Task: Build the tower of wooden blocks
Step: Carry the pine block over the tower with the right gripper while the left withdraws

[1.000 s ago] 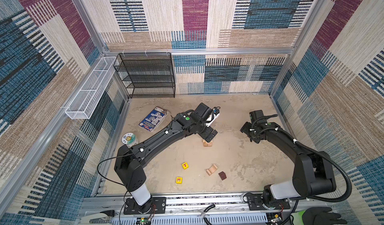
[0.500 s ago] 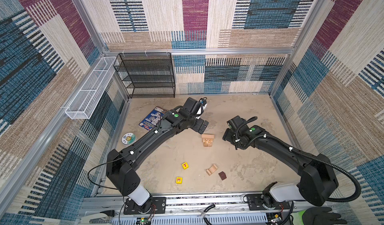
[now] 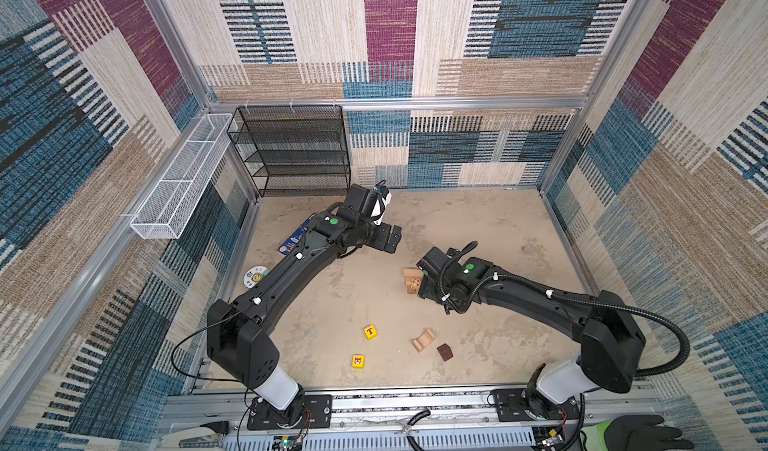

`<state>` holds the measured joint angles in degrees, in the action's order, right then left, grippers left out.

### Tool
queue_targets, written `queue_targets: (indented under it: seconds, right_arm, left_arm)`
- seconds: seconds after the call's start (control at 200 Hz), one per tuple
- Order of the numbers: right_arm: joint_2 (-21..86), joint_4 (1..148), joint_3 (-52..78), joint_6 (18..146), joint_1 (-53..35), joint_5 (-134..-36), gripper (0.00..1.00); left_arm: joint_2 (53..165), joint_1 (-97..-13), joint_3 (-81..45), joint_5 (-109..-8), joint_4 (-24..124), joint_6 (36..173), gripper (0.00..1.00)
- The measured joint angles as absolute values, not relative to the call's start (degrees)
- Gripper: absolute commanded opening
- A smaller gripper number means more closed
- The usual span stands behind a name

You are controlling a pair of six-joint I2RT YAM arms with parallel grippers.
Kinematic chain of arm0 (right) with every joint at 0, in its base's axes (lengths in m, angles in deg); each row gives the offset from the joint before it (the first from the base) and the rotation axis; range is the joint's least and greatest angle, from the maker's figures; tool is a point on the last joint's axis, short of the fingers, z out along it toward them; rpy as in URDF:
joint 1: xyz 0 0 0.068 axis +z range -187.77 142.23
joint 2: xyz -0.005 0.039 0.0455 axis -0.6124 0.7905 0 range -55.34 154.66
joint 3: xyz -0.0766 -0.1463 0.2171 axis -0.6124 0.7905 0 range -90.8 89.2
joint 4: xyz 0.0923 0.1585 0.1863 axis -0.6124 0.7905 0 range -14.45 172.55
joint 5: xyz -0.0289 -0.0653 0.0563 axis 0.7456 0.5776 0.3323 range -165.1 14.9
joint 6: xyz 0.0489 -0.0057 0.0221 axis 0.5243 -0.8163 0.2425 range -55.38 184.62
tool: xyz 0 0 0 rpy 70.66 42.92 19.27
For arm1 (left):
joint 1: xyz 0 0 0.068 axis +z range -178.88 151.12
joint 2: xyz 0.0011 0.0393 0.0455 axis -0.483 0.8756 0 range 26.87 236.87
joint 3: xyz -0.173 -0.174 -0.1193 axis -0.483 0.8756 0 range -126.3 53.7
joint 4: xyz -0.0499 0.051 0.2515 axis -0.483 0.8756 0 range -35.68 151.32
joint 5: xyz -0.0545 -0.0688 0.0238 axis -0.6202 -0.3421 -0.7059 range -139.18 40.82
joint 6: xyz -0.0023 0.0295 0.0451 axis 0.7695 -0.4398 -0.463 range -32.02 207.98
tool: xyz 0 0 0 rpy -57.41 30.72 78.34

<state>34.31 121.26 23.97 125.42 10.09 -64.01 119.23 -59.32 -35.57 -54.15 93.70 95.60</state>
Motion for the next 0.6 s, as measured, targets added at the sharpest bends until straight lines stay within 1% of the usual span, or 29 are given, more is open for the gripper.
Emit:
queue_targets:
  seconds: [0.155, 0.21, 0.361, 0.476, 0.601]
  right_arm:
    - [38.83, 121.29, 20.06, 124.94, 11.09, -64.05, 0.39]
    - [40.71, 121.31, 18.20, 124.24, 11.36, -64.12, 0.39]
    - [44.78, 121.72, 14.64, 122.31, 11.79, -64.03, 0.39]
    - [46.53, 121.92, 13.30, 121.24, 11.88, -64.05, 0.40]
    - [48.47, 122.51, 11.68, 120.41, 11.88, -64.01, 0.40]
  left_arm:
    - [118.55, -56.85, -34.70, -59.73, 93.39, 98.03, 0.99]
    - [116.43, -55.03, -31.33, -63.57, 92.67, 99.01, 0.99]
    - [109.61, -48.54, -19.22, -70.02, 92.19, 102.00, 0.99]
    - [106.47, -46.97, -13.24, -73.54, 92.41, 102.33, 0.98]
    - [105.29, -46.14, -9.67, -74.22, 92.80, 102.24, 0.98]
